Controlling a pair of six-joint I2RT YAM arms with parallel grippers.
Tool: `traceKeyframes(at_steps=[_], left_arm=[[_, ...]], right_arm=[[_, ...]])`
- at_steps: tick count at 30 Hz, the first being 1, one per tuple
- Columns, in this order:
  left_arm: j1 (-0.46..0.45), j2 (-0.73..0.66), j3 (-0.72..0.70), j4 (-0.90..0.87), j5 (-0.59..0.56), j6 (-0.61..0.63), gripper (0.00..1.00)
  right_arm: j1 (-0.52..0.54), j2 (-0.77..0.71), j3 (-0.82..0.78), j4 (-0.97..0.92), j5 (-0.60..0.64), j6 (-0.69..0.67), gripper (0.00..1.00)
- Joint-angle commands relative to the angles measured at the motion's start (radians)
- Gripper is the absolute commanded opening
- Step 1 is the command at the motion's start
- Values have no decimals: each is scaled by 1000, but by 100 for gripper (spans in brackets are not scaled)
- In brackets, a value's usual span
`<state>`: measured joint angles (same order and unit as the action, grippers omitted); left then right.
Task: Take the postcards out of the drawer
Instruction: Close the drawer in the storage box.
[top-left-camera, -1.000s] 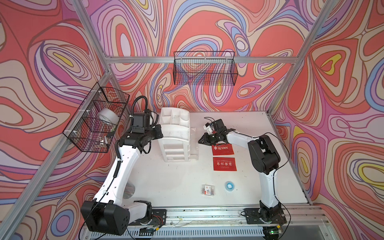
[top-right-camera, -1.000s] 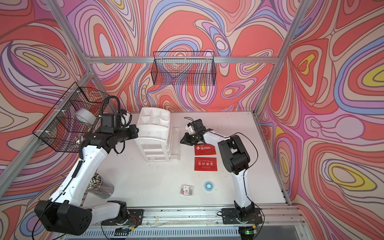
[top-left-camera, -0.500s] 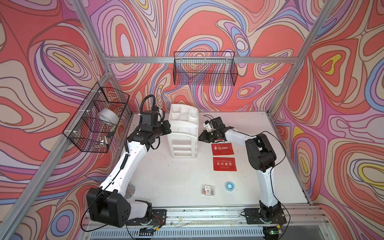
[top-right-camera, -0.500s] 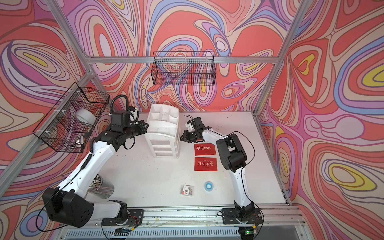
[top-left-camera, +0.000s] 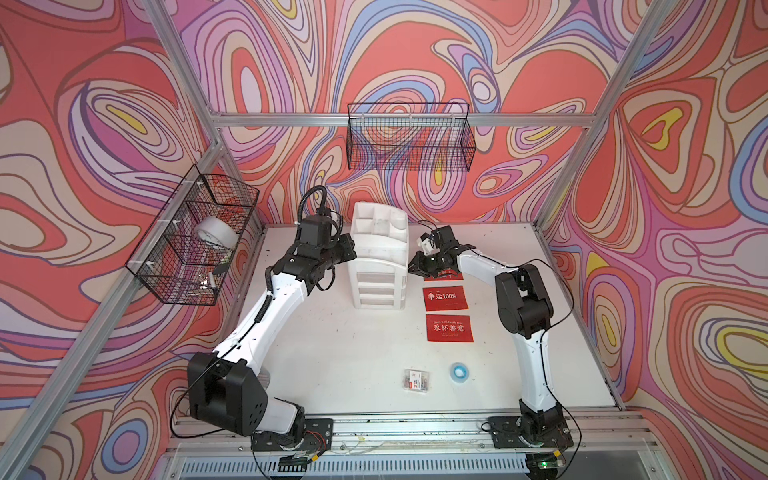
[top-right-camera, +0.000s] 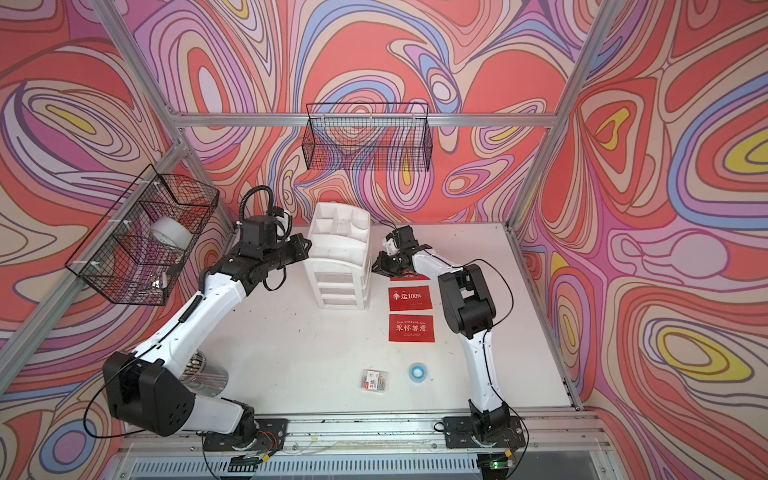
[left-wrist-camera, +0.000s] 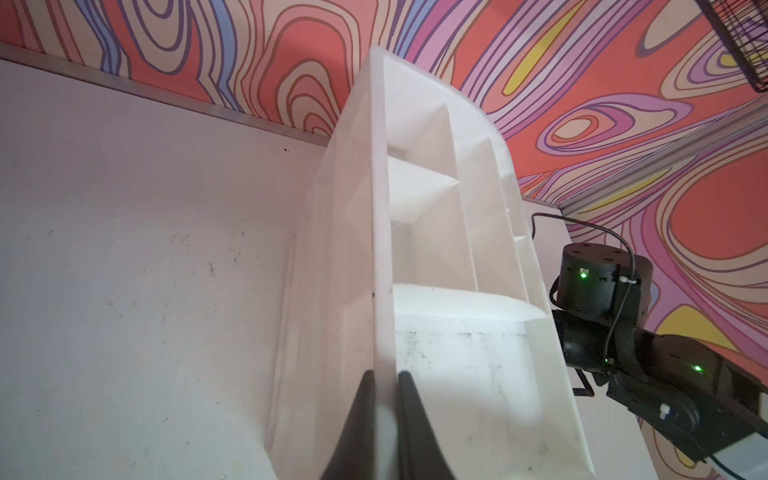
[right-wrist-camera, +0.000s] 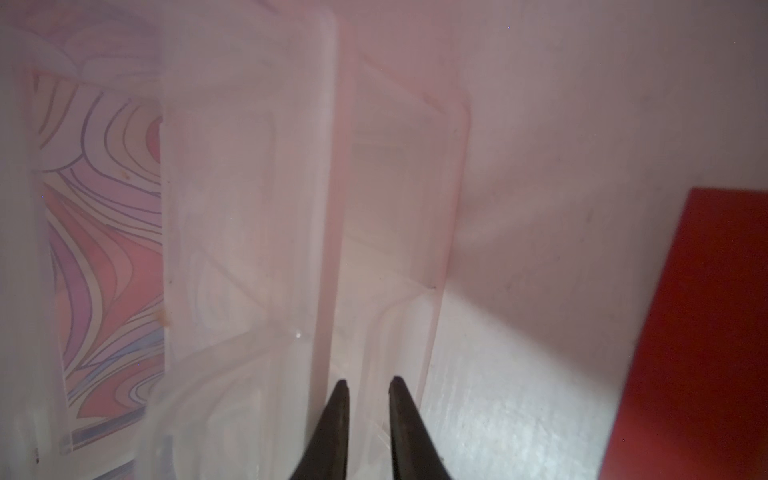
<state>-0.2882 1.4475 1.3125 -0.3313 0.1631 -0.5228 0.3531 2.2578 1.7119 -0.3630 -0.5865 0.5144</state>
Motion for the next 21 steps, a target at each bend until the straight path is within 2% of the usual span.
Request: traceKeyframes(at_steps=[1, 13, 21], left_arm=[[-54, 65, -33, -115, 85, -4, 9], [-71, 67, -35, -103, 70, -35, 12], [-70, 81, 24, -151, 28, 13, 17]], right_arm=[[13, 23, 59, 3, -44, -36, 21], [-3, 72, 156, -49, -72, -56, 21], [-12, 53, 140, -42, -69, -59, 21]])
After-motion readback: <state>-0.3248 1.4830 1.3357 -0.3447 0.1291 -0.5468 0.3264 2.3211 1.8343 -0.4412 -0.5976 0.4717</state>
